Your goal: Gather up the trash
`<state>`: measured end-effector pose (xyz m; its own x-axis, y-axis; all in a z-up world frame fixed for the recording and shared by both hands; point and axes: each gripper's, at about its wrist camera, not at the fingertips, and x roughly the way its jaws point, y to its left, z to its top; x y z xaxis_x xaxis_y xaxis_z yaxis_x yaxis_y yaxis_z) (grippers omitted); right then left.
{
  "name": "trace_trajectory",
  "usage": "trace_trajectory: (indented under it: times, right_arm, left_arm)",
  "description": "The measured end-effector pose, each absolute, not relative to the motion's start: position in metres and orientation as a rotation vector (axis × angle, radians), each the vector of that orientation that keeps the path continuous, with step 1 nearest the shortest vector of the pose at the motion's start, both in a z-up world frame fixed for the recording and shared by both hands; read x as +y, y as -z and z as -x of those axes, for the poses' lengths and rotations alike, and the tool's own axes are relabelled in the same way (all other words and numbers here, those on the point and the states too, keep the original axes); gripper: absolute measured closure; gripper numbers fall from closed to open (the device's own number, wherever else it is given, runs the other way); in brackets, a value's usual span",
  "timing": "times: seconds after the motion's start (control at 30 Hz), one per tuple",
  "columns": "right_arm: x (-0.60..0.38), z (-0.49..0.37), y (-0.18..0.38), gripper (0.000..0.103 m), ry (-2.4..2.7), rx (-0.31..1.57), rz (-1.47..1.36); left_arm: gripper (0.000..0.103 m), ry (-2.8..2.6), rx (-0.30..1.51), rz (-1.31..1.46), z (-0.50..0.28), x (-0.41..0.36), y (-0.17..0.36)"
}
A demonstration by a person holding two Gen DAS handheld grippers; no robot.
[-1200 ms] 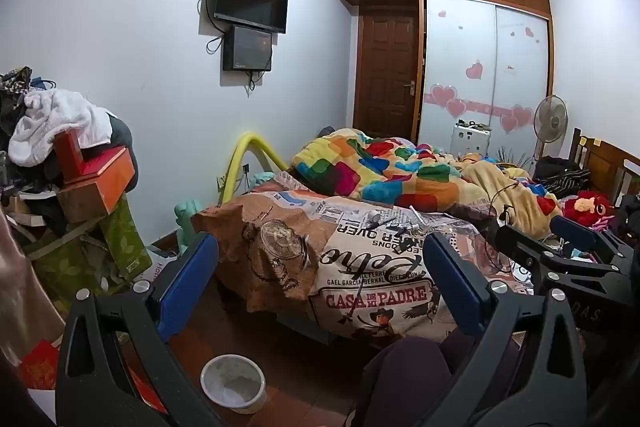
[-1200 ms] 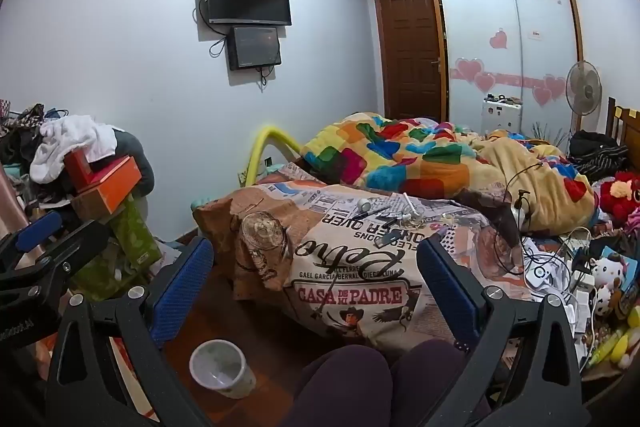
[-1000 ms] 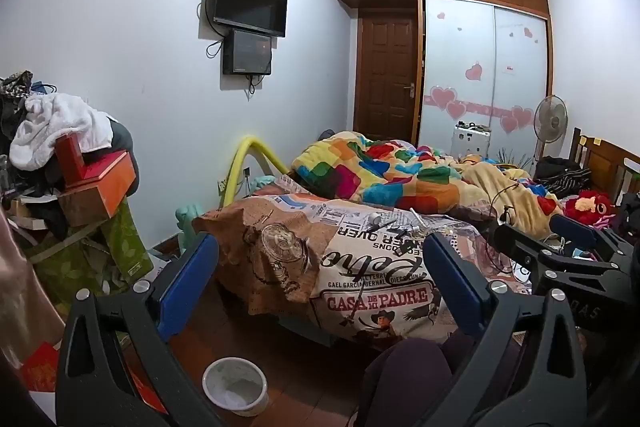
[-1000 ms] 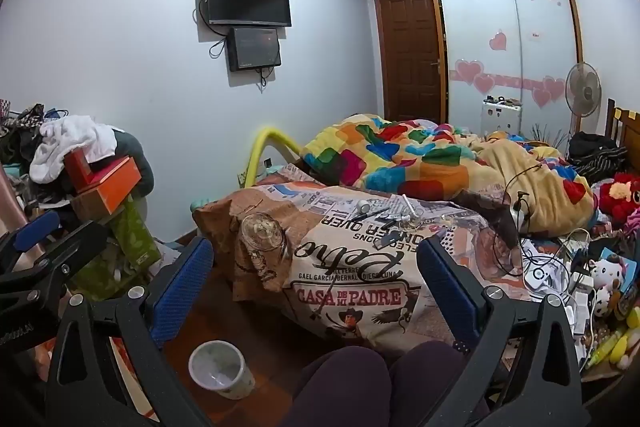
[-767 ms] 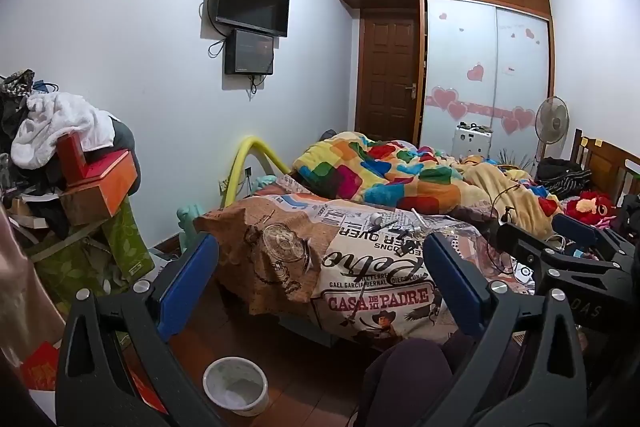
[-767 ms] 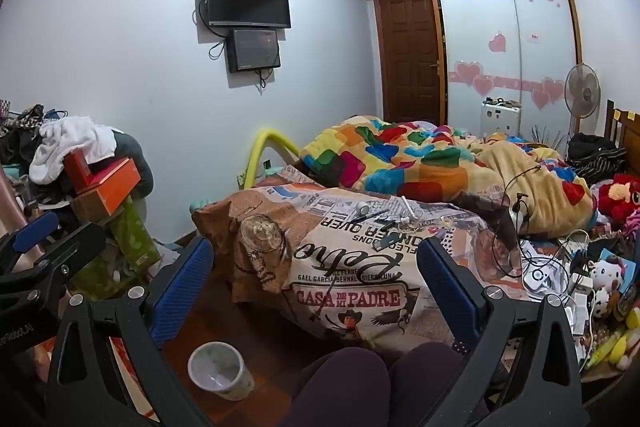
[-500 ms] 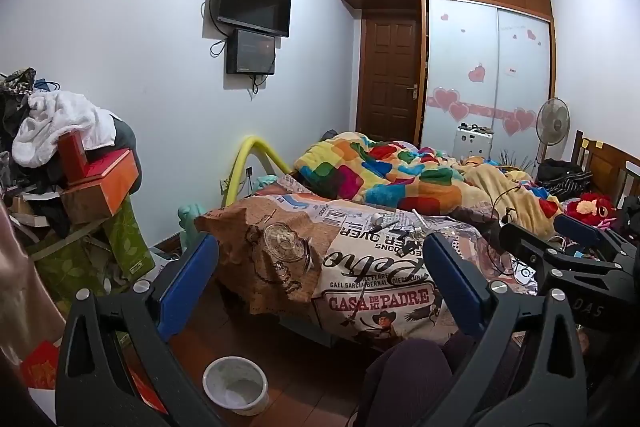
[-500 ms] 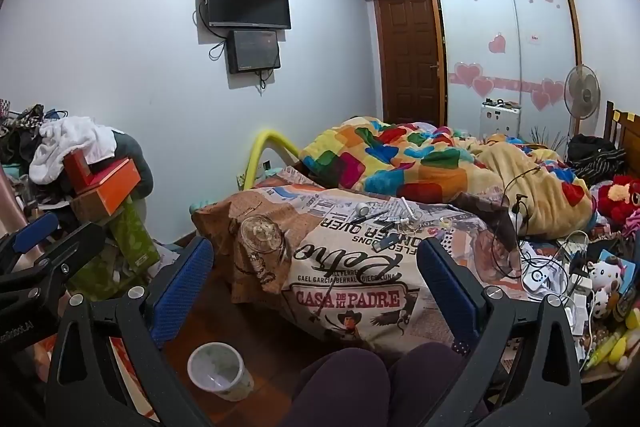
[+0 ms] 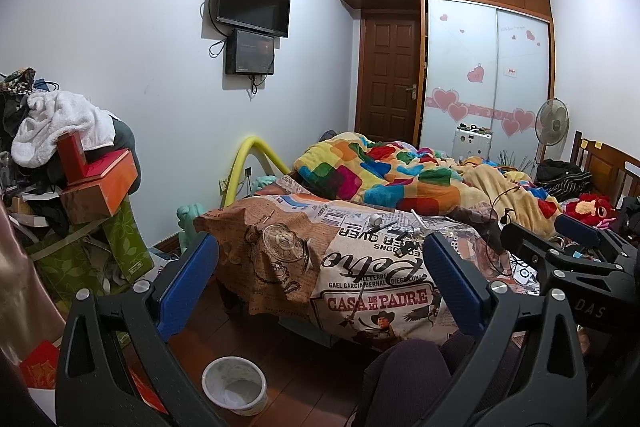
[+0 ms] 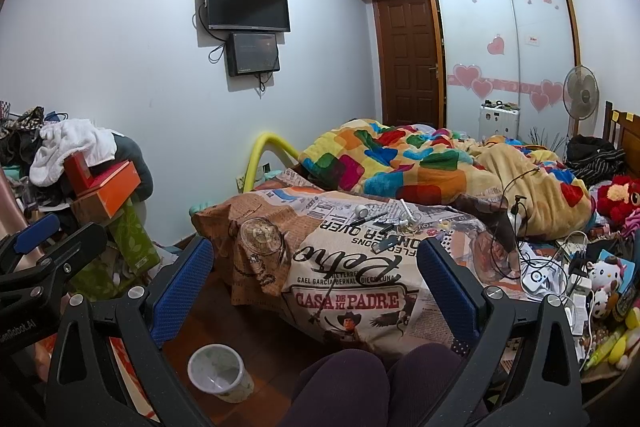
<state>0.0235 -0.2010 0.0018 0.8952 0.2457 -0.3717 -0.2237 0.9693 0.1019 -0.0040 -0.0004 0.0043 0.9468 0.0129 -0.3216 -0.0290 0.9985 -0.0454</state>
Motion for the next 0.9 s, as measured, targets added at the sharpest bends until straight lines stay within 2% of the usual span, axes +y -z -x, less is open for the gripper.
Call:
trace_trajectory:
  times: [0.9]
  right_arm:
    - [-0.201, -0.021, -0.006, 0.002, -0.247, 0.392, -0.056]
  left_arm:
    - [0.0, -0.022, 0.323, 0.05, 0.004, -0.003, -0.009]
